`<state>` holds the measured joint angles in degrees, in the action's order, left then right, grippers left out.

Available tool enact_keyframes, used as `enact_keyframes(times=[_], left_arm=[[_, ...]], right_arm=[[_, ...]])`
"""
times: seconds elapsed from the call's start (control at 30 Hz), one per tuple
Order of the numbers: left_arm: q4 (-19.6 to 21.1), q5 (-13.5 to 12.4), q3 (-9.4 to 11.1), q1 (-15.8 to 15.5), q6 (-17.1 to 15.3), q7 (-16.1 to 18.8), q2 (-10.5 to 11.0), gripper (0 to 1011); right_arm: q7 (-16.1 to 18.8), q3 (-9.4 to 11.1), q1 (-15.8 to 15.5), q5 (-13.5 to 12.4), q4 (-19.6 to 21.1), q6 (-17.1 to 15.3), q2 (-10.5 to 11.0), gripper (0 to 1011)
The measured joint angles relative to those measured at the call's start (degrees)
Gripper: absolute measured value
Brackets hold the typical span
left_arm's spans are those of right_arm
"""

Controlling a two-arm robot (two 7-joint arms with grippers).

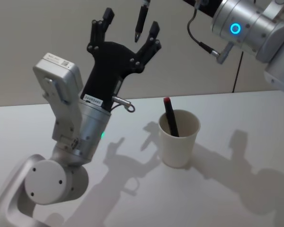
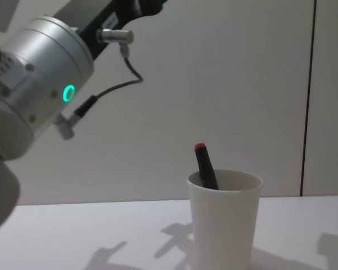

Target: Place the pen into the pen holder.

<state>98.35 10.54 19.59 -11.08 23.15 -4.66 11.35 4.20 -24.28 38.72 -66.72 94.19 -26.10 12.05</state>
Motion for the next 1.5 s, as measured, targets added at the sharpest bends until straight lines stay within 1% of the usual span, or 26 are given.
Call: enact_keyframes(times=[0.1,0.23,0.37,0.4,0.43,0.5,0.53,0.57,0.67,0.7,0.8,0.9,0.97,1.07,1.1,1.23,1.27,1.3,1.33,1.47,1.5], left_arm=[[0.79,-0.85,-0.45,0.29,-0.91,0.64,0.64,1001],[2.56,-2.18,-1.52,0.98,-3.06,1.72,2.23,1001],[4.92,-2.97,-3.05,2.05,-5.93,2.58,4.62,1001],[6.14,-3.02,-3.8,2.71,-7.15,2.97,5.85,1001],[6.64,-3.02,-4.16,3.01,-7.82,3.14,6.4,1001],[8.52,-2.8,-5.36,4.16,-9.99,3.73,8.33,1001],[8.89,-2.65,-5.61,4.45,-10.6,3.93,8.72,1001],[10.27,-2.21,-6.54,5.46,-12.15,4.46,10.15,1001],[12.22,-1.65,-7.85,7.06,-13.97,5.34,12.09,1001],[13.36,-1.3,-8.65,8.22,-15.14,6.17,13.33,1001],[15.07,-1.01,-9.9,9.7,-16.34,7.24,14.82,1001],[17.42,-0.6,-11.88,12.28,-17.8,9.04,17.13,1001],[18.18,-0.47,-12.49,13.08,-18.26,9.61,17.82,1001],[19.47,-0.27,-13.57,14.46,-18.96,10.62,19.03,1001],[19.7,-0.23,-13.76,14.71,-19.08,10.77,19.24,1001],[21.0,-0.03,-14.85,16.15,-19.85,11.73,20.46,1001],[21.17,-0.01,-14.99,16.33,-19.91,11.8,20.62,1001],[21.47,0.02,-15.25,16.67,-20.11,12.02,20.88,1001],[21.62,0.03,-15.4,16.86,-20.18,12.08,20.99,1001],[21.91,0.1,-15.67,17.12,-20.59,12.08,21.13,1001],[21.94,0.17,-15.7,17.13,-20.71,12.01,21.15,1001]], right_arm=[[-0.02,0.0,-0.18,0.05,0.18,0.22,0.21,132],[-0.48,0.06,-0.94,0.41,0.87,1.11,1.02,132],[-1.12,0.37,-1.88,0.77,1.76,2.24,2.12,132],[-1.32,0.45,-2.09,0.83,1.95,2.48,2.36,132],[-1.47,0.53,-2.3,0.87,2.14,2.74,2.61,132],[-2.01,0.85,-3.05,1.01,2.78,3.54,3.57,132],[-2.47,1.09,-3.64,1.08,3.27,4.17,4.27,131],[-2.64,1.18,-3.9,1.09,3.48,4.43,4.58,132],[-3.29,1.52,-5.03,1.13,4.37,5.4,5.87,132],[-3.39,1.55,-5.19,1.14,4.51,5.56,6.04,131],[-3.74,1.64,-6.27,1.25,5.38,6.02,7.11,132],[-3.75,1.51,-7.05,1.63,6.04,6.09,7.69,131],[-3.63,1.26,-7.45,1.98,6.35,6.06,7.9,131],[-2.84,0.43,-8.18,3.51,6.91,5.69,8.11,132],[-2.84,0.43,-8.18,3.51,6.91,5.69,8.11,132],[-1.44,-1.12,-9.1,6.53,7.26,5.55,8.03,132],[-0.93,-1.62,-9.38,7.69,7.27,5.66,7.97,132],[-0.93,-1.62,-9.38,7.69,7.27,5.66,7.97,132],[-0.38,-2.18,-9.67,9.03,7.27,5.92,7.9,132],[0.8,-3.56,-10.42,12.36,7.01,7.12,7.67,132],[1.11,-4.12,-10.74,13.54,6.8,7.7,7.53,132]])
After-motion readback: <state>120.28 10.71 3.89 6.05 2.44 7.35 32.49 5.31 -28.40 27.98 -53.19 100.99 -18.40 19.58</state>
